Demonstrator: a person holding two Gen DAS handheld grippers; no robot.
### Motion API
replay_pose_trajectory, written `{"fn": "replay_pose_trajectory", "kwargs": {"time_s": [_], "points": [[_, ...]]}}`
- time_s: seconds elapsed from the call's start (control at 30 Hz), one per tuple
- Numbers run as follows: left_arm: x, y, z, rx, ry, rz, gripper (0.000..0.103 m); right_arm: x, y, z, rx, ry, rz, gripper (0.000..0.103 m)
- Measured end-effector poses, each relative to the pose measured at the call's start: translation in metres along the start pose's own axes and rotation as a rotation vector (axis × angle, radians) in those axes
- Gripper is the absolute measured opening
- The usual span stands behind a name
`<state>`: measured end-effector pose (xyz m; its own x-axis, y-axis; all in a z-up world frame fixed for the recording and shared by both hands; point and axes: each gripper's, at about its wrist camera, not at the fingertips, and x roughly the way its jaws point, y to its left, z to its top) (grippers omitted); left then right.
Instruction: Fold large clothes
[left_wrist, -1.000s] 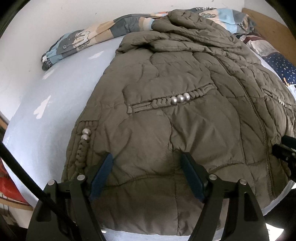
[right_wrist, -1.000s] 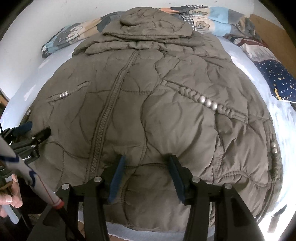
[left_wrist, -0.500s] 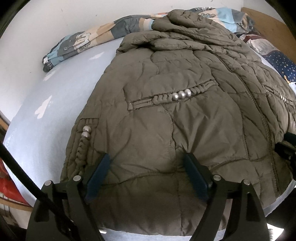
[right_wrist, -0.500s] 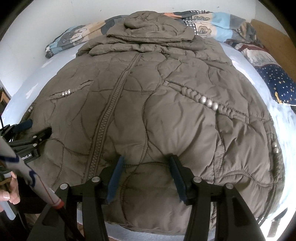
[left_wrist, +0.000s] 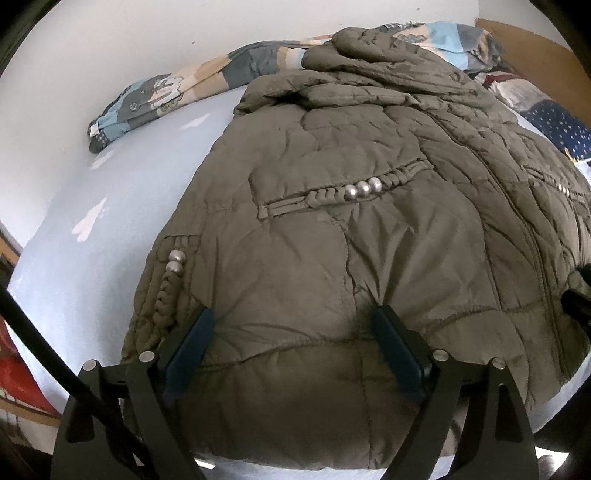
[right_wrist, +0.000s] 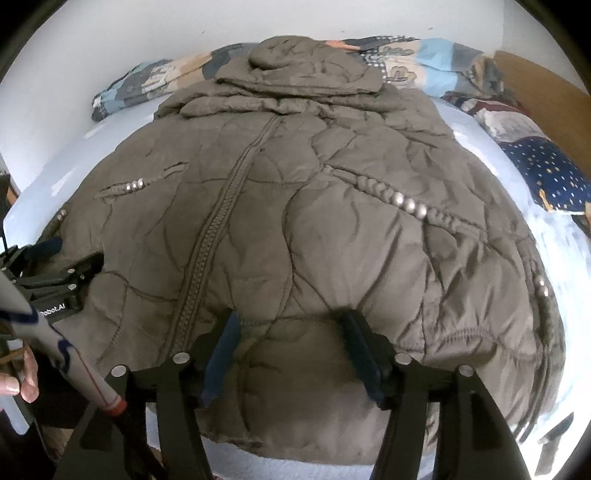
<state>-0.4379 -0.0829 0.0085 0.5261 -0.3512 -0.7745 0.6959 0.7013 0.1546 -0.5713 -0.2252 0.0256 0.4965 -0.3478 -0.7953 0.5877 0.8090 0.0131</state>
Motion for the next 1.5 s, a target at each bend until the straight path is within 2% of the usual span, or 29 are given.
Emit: {"fn": "replay_pose_trajectory", "kwargs": {"time_s": [0.07, 0.2, 0.33, 0.4, 0.43, 0.47, 0.5, 0.6, 0.67, 0.77, 0.83, 0.93, 0.97, 1.03, 1.1, 1.17, 1.3, 1.5], "points": [[-0.003, 0.001, -0.001, 0.009, -0.001, -0.006, 0.088, -0.006, -0.003, -0.005, 0.018, -0.007, 0.0, 0.071], [-0.016, 0.007, -0.003, 0.019, -0.018, -0.009, 0.088, -0.027, -0.017, -0.014, 0.056, -0.028, 0.008, 0.071], [-0.035, 0.023, -0.004, -0.016, -0.058, -0.019, 0.088, -0.049, -0.055, -0.016, 0.187, -0.081, 0.012, 0.071], [-0.035, 0.034, -0.006, -0.052, -0.039, -0.028, 0.088, -0.058, -0.076, -0.017, 0.256, -0.108, -0.008, 0.07], [-0.029, 0.039, -0.008, -0.067, -0.007, -0.032, 0.088, -0.06, -0.087, -0.019, 0.286, -0.11, -0.032, 0.064], [-0.022, 0.042, -0.01, -0.074, 0.027, -0.034, 0.088, -0.058, -0.093, -0.02, 0.302, -0.094, -0.054, 0.054], [-0.015, 0.043, -0.012, -0.078, 0.052, -0.036, 0.088, -0.051, -0.101, -0.022, 0.331, -0.056, -0.065, 0.052], [-0.014, 0.045, -0.013, -0.083, 0.057, -0.052, 0.088, -0.032, -0.11, -0.029, 0.395, 0.023, -0.035, 0.051], [-0.023, 0.052, -0.011, -0.1, 0.036, -0.075, 0.088, -0.03, -0.106, -0.027, 0.368, 0.034, -0.053, 0.053], [-0.043, 0.079, -0.006, -0.19, 0.004, -0.107, 0.088, -0.037, -0.107, -0.022, 0.369, 0.02, -0.034, 0.053], [-0.052, 0.103, -0.006, -0.262, -0.013, -0.111, 0.088, -0.054, -0.116, -0.018, 0.405, -0.039, 0.015, 0.053], [-0.045, 0.146, -0.013, -0.397, 0.046, -0.121, 0.088, -0.082, -0.137, -0.013, 0.438, -0.138, -0.002, 0.056], [-0.038, 0.158, -0.017, -0.45, 0.072, -0.142, 0.088, -0.089, -0.146, -0.014, 0.452, -0.156, -0.023, 0.062], [-0.026, 0.173, -0.025, -0.538, 0.114, -0.184, 0.088, -0.094, -0.172, -0.02, 0.51, -0.167, -0.062, 0.067], [-0.013, 0.181, -0.032, -0.612, 0.157, -0.248, 0.087, -0.089, -0.2, -0.032, 0.615, -0.143, -0.052, 0.067], [-0.007, 0.181, -0.035, -0.642, 0.174, -0.289, 0.084, -0.077, -0.221, -0.048, 0.743, -0.112, 0.018, 0.067], [0.007, 0.176, -0.045, -0.706, 0.216, -0.381, 0.083, -0.062, -0.227, -0.058, 0.809, -0.071, 0.089, 0.067], [0.012, 0.153, -0.046, -0.664, 0.23, -0.368, 0.082, -0.051, -0.224, -0.06, 0.845, -0.046, 0.124, 0.067]]}}
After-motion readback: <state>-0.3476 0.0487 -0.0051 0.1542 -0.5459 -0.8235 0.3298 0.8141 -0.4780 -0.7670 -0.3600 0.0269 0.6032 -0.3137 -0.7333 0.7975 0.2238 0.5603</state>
